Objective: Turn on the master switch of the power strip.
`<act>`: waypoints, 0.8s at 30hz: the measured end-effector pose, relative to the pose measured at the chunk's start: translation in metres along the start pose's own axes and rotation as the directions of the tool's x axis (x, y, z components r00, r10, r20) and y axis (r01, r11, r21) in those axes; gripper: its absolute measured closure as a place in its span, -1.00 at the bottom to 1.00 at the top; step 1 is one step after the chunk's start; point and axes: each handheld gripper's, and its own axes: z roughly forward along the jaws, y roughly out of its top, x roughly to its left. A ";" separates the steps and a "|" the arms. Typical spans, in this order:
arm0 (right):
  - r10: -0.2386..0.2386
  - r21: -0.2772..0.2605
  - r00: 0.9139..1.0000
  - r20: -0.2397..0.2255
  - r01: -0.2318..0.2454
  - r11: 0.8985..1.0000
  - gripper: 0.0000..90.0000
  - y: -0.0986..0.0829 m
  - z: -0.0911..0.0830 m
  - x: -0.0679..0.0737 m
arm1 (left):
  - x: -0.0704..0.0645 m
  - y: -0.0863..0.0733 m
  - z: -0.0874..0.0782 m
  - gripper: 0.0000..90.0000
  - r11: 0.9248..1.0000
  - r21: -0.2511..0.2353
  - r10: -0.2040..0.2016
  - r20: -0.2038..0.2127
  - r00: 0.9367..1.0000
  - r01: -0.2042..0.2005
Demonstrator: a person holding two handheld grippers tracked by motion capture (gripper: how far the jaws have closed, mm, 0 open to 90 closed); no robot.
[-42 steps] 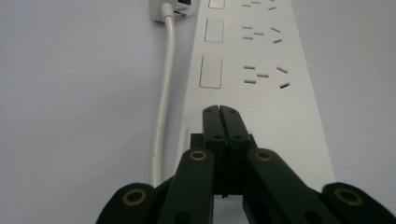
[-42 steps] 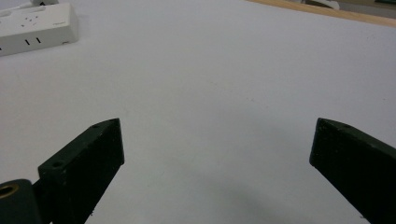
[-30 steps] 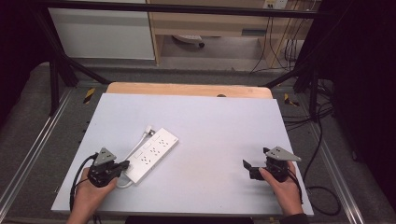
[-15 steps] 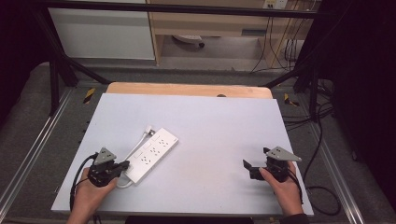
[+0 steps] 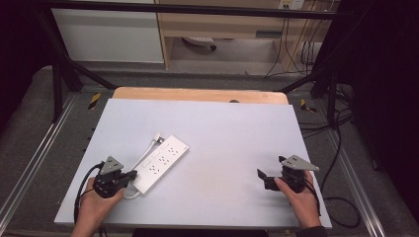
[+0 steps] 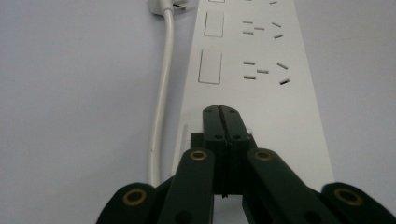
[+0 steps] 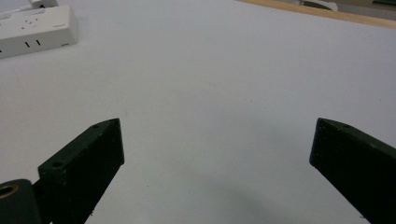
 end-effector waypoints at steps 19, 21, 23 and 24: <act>0.002 0.001 1.000 0.002 -0.002 1.000 -0.92 0.000 0.000 -0.001 | 0.000 -0.001 0.000 1.00 1.000 -0.012 0.000 -0.001 1.000 0.000; 0.002 0.001 1.000 0.002 -0.002 1.000 -0.92 0.000 0.000 0.000 | 0.000 -0.001 0.000 1.00 1.000 -0.012 0.002 -0.003 1.000 -0.002; 0.002 0.002 1.000 0.001 -0.002 1.000 -0.92 0.000 0.000 0.000 | 0.000 -0.001 0.000 1.00 1.000 -0.014 0.001 -0.003 1.000 -0.001; 0.002 0.002 1.000 0.001 -0.002 1.000 -0.92 0.000 0.000 0.000 | 0.000 -0.001 0.000 1.00 1.000 -0.014 0.002 -0.003 1.000 -0.002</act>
